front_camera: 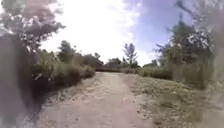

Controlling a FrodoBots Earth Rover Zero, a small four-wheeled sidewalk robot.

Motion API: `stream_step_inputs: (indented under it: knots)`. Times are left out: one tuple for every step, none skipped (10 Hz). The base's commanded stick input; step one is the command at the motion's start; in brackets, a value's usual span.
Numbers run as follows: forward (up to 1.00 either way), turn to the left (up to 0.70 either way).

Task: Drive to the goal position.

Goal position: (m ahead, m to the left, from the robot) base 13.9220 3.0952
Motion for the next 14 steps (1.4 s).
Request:
stream_step_inputs:
  knots:
    - [0.96,0.0]
    - [0.96,0.0]
    - [0.96,0.0]
    - [0.96,0.0]
    - [0.96,0.0]
    - [0.96,0.0]
    - [0.96,0.0]
    - [0.96,0.0]
    - [0.96,0.0]
    - [0.96,0.0]
    - [0.96,0.0]
    - [0.96,0.0]
    - [0.96,0.0]
    - [0.96,0.0]
